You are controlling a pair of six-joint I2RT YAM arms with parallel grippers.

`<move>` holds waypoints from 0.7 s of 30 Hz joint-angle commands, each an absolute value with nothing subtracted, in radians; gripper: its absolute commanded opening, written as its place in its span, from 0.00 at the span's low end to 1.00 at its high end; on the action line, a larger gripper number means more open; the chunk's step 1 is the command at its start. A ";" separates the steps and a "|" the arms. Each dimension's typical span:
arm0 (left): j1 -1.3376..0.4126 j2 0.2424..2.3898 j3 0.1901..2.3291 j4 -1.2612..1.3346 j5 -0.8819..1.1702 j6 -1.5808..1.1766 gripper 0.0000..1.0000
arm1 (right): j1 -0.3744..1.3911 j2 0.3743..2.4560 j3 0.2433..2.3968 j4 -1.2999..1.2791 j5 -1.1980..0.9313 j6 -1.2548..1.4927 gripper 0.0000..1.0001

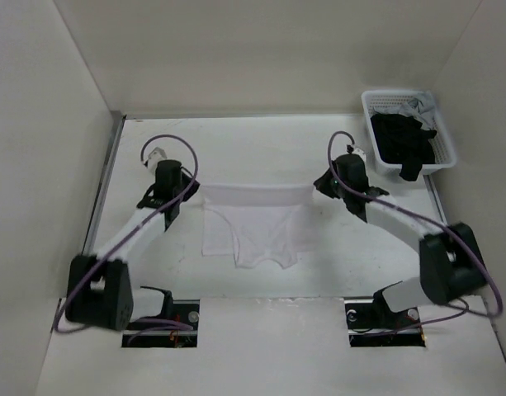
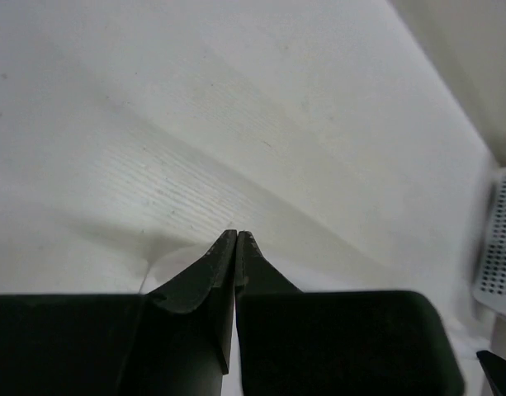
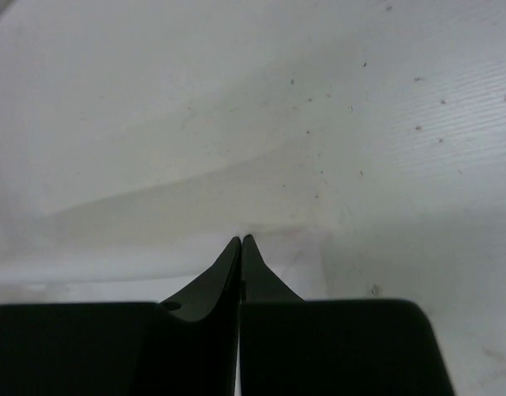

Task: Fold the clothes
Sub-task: Fold the tank top

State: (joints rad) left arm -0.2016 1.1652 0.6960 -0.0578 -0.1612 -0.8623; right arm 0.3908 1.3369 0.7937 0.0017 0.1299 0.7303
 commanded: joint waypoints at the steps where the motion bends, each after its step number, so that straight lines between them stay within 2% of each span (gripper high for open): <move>1: -0.197 1.403 0.848 0.207 -0.164 -0.861 0.00 | 0.320 1.541 0.957 0.219 -0.072 0.738 0.00; 5: -0.177 1.569 0.977 0.238 -0.164 -0.859 0.00 | 0.275 1.704 1.118 0.213 -0.094 0.741 0.00; 9: -0.176 1.557 0.991 0.241 -0.147 -0.856 0.00 | 0.271 1.689 1.126 0.210 -0.101 0.733 0.00; 21: -0.173 1.116 0.545 0.279 -0.086 -0.877 0.01 | 0.275 1.297 0.645 0.308 -0.060 0.781 0.00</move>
